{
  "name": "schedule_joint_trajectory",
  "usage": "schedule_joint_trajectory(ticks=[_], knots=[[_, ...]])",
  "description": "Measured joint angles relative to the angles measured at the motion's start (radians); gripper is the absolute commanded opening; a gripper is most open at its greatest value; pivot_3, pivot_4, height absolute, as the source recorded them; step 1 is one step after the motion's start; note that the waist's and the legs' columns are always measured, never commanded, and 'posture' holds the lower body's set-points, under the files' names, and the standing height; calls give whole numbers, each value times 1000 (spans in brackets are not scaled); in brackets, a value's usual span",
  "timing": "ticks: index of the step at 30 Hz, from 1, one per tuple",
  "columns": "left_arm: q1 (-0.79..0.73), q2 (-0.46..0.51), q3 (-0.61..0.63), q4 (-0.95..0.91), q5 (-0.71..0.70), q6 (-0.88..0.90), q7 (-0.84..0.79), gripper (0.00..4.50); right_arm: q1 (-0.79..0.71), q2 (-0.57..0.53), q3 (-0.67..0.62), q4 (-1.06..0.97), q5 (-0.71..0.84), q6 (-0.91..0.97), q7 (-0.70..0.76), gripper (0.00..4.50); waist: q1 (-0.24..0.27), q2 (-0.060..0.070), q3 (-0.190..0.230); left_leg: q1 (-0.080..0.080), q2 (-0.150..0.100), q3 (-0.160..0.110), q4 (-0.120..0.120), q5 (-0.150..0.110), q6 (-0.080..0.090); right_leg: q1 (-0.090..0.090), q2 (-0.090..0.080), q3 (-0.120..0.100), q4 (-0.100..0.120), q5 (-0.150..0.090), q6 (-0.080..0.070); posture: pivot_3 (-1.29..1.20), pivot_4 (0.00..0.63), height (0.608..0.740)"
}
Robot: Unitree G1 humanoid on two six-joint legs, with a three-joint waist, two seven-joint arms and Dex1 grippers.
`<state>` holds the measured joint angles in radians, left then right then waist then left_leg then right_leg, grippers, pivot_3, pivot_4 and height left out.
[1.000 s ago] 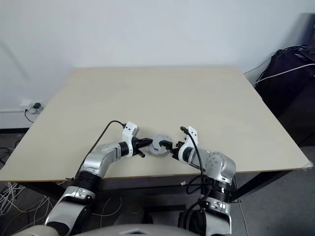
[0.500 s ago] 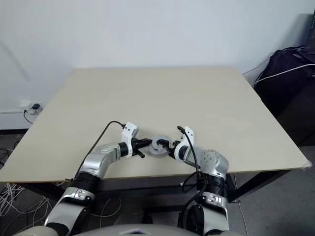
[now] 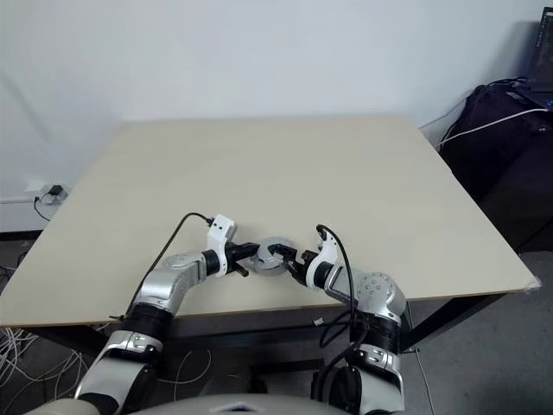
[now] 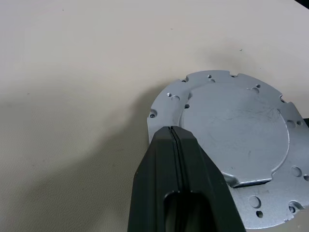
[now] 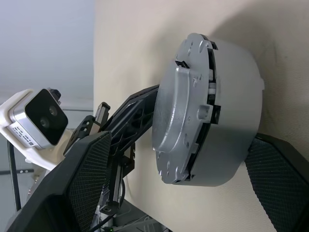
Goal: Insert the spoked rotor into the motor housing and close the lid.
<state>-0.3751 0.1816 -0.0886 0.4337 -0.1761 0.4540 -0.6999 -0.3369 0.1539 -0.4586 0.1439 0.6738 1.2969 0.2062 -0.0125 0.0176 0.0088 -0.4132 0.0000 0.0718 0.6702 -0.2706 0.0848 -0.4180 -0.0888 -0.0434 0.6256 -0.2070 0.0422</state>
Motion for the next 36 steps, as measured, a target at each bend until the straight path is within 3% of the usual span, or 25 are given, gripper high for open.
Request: schedule_joint_trajectory(ticks=[17,20,28,36], knots=[[-5,-2,8,6,7,-3,0,0,0,5,25,10,0,-6,-14,4483,-3,0,0,0,0,0,-1,0,0,-2,0,0,1,0,0,0,0,740],[-5,-2,8,6,7,-3,0,0,0,5,24,10,1,-7,-22,3894,-3,0,0,0,0,0,-1,0,0,-2,0,0,1,0,0,0,0,740],[-6,-2,27,11,11,-4,1,0,11,6,18,-15,18,20,-48,1531,-2,0,0,-2,0,0,-2,1,0,-4,0,1,1,0,0,0,0,740],[-5,-5,27,12,11,-4,-8,0,19,6,16,-56,23,71,-69,1381,1,0,0,-2,-2,1,-2,1,0,-4,-2,1,1,0,0,0,0,740]])
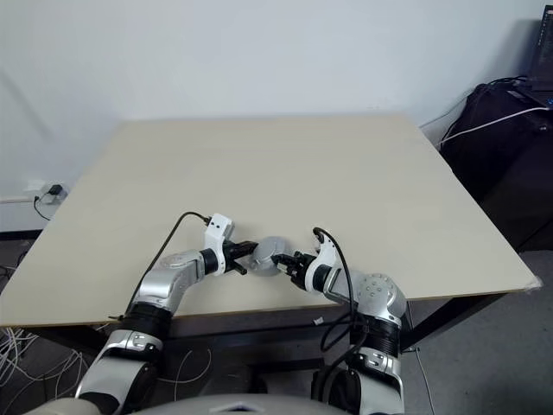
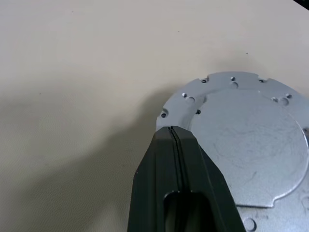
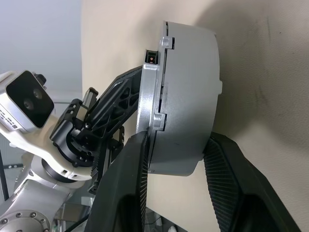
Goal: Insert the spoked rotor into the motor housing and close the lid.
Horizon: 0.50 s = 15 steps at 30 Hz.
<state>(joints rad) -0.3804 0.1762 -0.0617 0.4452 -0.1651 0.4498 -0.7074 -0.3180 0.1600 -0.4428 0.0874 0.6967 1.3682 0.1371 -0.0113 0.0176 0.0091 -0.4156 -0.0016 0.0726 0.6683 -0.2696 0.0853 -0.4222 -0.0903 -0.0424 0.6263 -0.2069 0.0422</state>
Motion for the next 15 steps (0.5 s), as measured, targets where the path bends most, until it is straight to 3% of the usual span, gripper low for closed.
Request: schedule_joint_trajectory(ticks=[15], knots=[[27,-9,3,-34,-2,3,2,0,6,0,-28,-5,25,-21,-14,1359,1,0,0,0,-2,0,0,2,5,1,1,0,0,0,1,0,0,740]])
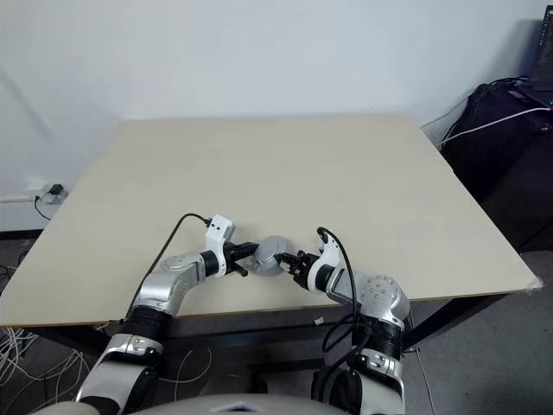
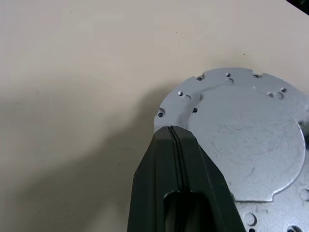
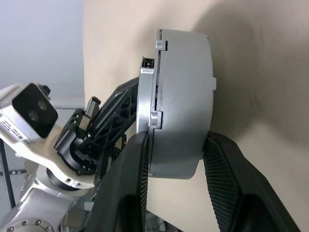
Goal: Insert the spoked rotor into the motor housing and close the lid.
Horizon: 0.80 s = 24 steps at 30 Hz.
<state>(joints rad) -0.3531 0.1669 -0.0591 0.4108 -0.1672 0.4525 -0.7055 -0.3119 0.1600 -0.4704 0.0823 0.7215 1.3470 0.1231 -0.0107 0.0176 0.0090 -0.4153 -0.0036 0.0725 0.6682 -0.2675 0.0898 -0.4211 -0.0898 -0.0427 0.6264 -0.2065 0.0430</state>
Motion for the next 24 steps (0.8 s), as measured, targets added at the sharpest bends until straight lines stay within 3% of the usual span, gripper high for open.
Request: schedule_joint_trajectory(ticks=[14,19,24], knots=[[34,-14,31,-27,-30,-10,5,0,0,0,-1,0,8,-17,-4,1356,-3,0,0,0,-2,0,-1,0,2,5,-3,0,0,0,1,0,0,740],[130,-41,98,-113,-130,-23,-23,0,4,-1,-13,-10,42,-40,5,1339,-5,0,1,0,-2,0,-2,0,2,4,-4,0,0,0,0,0,0,740],[227,-139,121,-367,-369,15,-103,0,1,-2,-1,2,60,-50,-1,1338,-3,-1,3,0,-3,-1,-2,-2,-3,0,-8,2,-1,0,0,0,0,740]])
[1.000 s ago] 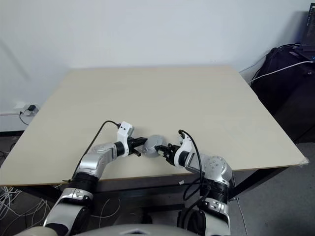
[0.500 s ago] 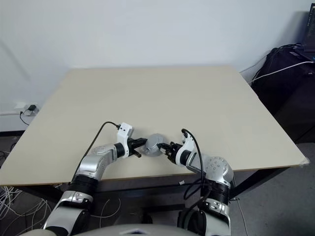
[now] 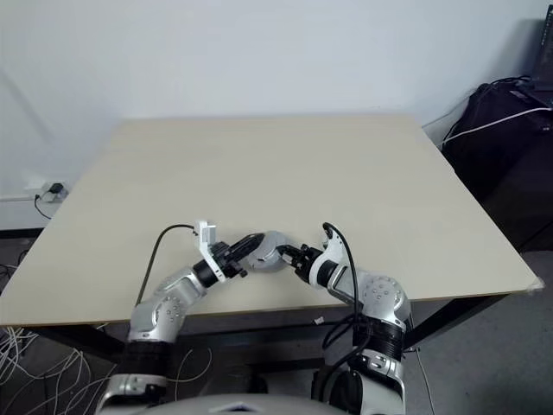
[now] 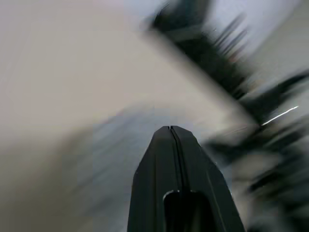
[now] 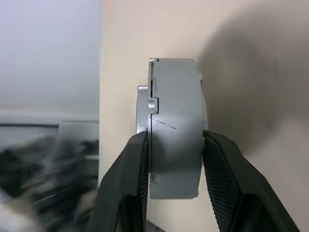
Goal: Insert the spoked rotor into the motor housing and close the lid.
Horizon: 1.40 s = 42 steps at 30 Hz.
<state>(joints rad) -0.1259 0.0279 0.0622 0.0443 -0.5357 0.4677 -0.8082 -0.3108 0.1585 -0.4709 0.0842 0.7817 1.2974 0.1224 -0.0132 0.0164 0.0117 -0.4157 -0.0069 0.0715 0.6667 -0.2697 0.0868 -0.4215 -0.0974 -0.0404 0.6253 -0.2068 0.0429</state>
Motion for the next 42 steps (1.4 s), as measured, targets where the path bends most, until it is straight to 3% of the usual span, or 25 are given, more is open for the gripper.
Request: schedule_joint_trajectory(ticks=[8,14,17,27,29,42], knots=[[262,-28,107,-211,-369,199,48,0,3,-1,-9,1,22,0,-18,1338,-17,0,3,1,2,-1,-1,3,5,5,4,-2,1,-2,2,0,0,740],[359,-86,168,-212,-557,284,209,0,0,0,-9,1,66,-19,-48,1338,-12,-5,10,3,0,-2,1,1,3,5,2,-4,0,-3,6,0,0,740],[357,-88,205,-167,-602,288,291,621,-4,0,-9,-3,99,-26,-74,1338,-13,-5,10,3,0,-2,1,1,3,4,3,-4,0,-3,6,0,0,740],[315,-91,203,-52,-637,314,378,4006,-36,1,32,-88,270,-28,-193,1338,-11,-6,10,2,-1,-1,0,3,5,3,5,-4,0,-3,5,0,0,740],[312,-92,204,-43,-651,318,377,4477,-36,1,34,-98,294,-28,-213,1338,-12,-6,10,2,-1,-1,0,1,3,3,2,-4,0,-3,5,0,0,740],[291,-97,243,44,-781,331,354,4477,-18,3,96,-133,421,-22,-317,1338,-13,-6,11,1,-1,-1,-1,3,7,1,3,-3,0,-3,5,0,0,740]])
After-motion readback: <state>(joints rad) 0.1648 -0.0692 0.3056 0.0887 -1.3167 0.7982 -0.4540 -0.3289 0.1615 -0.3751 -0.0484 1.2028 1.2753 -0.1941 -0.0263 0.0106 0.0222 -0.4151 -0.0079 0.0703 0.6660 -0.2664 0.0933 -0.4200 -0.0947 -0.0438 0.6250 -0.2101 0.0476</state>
